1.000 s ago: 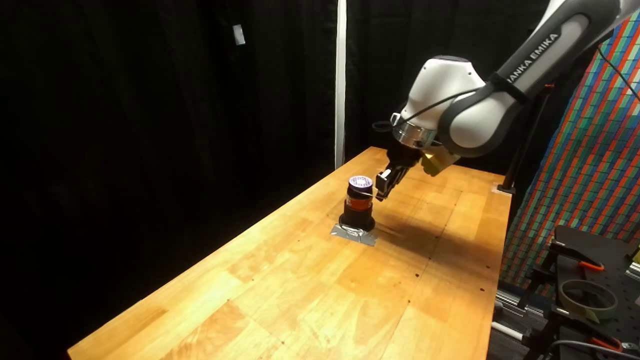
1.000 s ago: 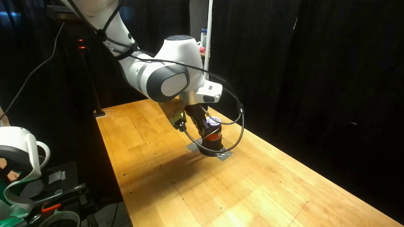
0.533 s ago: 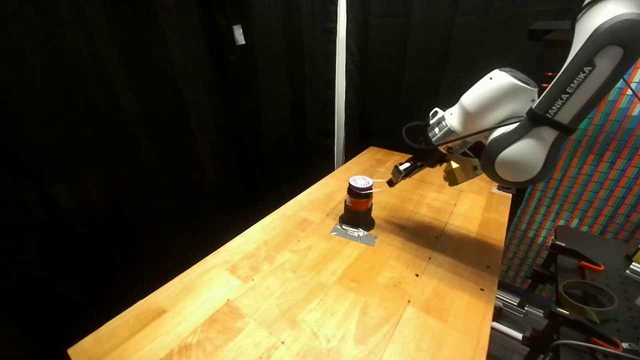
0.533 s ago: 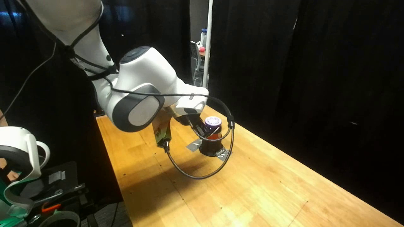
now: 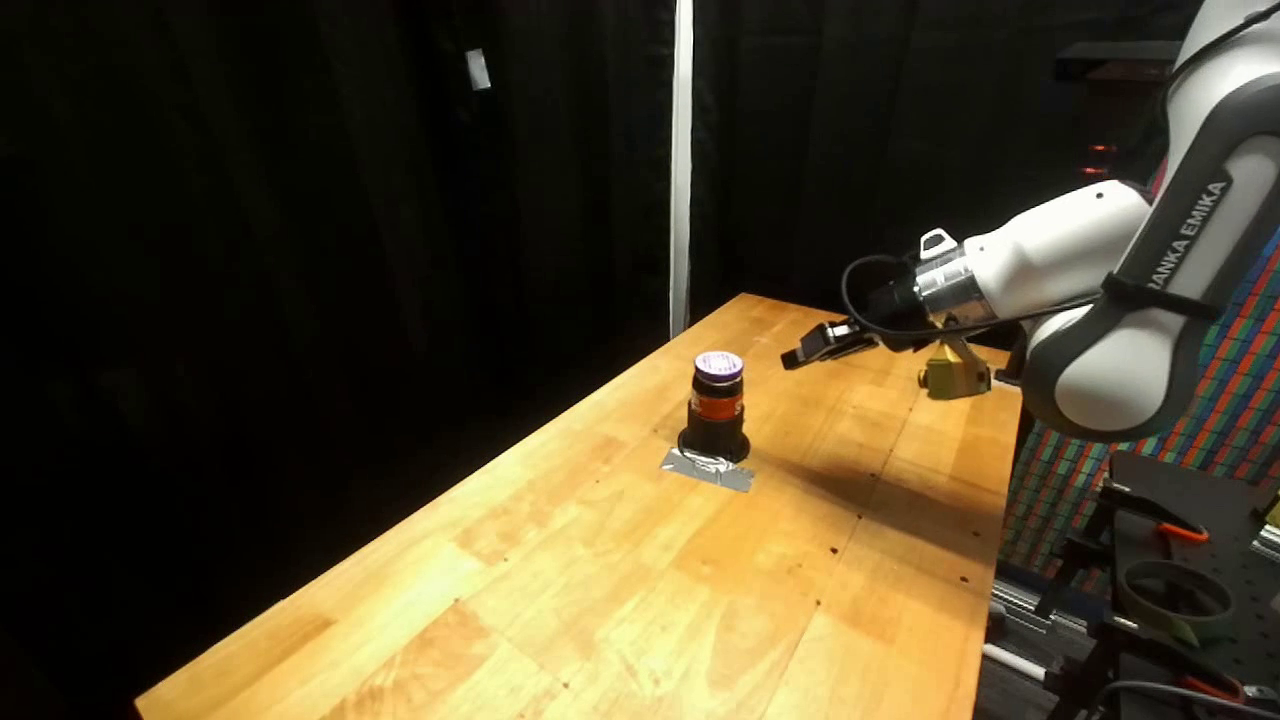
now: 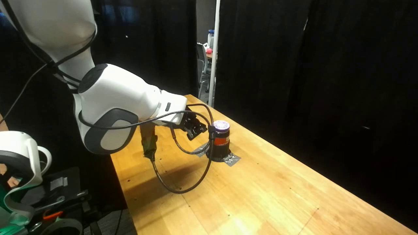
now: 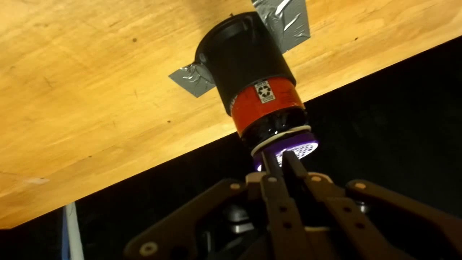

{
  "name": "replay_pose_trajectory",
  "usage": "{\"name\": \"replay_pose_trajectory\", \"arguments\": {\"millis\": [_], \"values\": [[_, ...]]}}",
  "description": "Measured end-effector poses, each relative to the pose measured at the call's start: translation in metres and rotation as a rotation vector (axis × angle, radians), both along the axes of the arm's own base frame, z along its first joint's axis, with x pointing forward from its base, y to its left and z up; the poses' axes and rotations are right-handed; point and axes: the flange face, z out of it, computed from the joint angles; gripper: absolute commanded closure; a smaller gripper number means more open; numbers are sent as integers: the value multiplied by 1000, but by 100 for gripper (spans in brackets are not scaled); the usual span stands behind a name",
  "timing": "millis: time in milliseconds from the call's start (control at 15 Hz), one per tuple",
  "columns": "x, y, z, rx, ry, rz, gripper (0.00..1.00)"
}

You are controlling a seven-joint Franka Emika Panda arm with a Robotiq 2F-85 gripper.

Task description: Put the rubber band around the jar.

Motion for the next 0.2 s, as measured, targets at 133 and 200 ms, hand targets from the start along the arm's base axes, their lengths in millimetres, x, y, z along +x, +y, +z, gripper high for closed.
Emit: {"name": "replay_pose_trajectory", "arguments": {"millis": [133,200], "values": [[-5,3,-4,23,22,30,67],[-6,3,-5,30,30,39,58]]}}
